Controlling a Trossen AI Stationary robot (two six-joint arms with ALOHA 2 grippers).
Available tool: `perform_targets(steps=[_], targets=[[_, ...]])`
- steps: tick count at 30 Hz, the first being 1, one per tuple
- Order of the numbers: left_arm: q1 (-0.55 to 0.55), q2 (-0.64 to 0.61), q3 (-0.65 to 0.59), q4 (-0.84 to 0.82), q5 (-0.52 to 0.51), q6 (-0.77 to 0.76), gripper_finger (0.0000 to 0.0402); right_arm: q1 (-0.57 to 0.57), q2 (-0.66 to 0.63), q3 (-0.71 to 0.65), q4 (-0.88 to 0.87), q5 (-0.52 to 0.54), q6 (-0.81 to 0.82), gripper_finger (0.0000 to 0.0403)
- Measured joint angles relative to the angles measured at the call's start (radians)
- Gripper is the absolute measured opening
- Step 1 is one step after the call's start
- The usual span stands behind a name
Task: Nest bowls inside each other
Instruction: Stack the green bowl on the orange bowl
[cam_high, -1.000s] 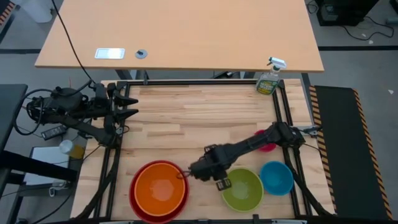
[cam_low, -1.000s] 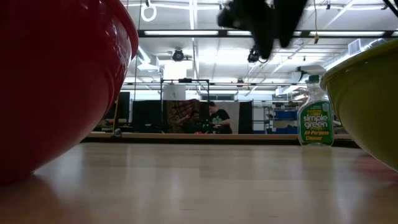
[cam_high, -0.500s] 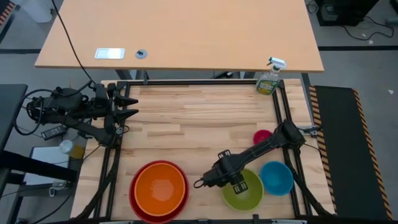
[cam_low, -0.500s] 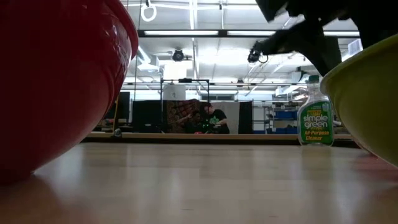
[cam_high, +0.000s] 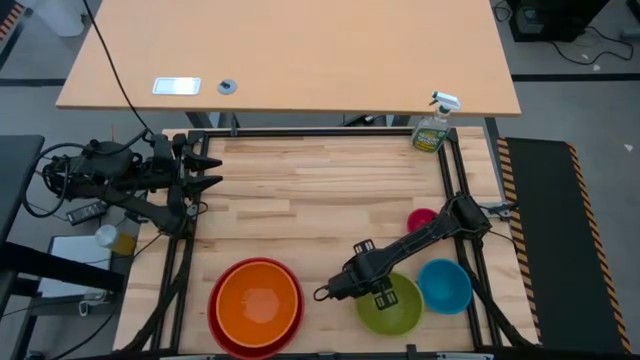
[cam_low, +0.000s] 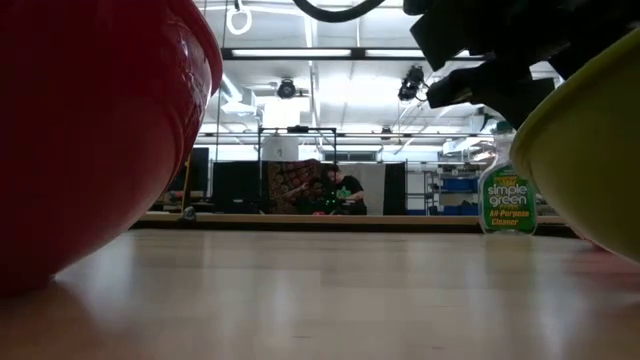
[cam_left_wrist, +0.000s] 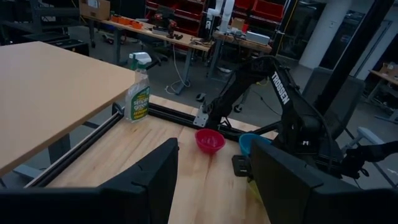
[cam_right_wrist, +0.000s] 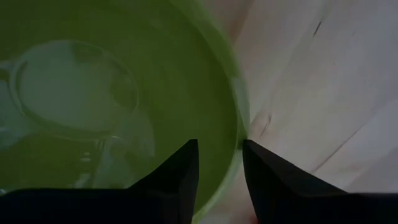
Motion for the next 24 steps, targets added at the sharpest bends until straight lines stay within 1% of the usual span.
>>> perform_targets(steps=[6, 16, 20, 24], targets=[[0.0, 0.0, 0.0, 0.0, 0.0, 0.0, 0.0204, 0.005, -0.017, 0.001, -0.044, 0.0, 0.064, 0.0132], [0.0, 0.0, 0.0, 0.0, 0.0, 0.001, 0.0204, 0.025, -0.039, 0.017, -0.059, -0.028, 0.098, 0.0132], [0.0, 0.0, 0.0, 0.0, 0.0, 0.005, 0.0204, 0.03, -0.049, 0.012, 0.015, -0.029, 0.1, 0.0132], [0.0, 0.0, 0.0, 0.0, 0.0, 0.004, 0.0204, 0.038, -0.048, -0.032, 0.113, -0.028, 0.099, 0.0132]])
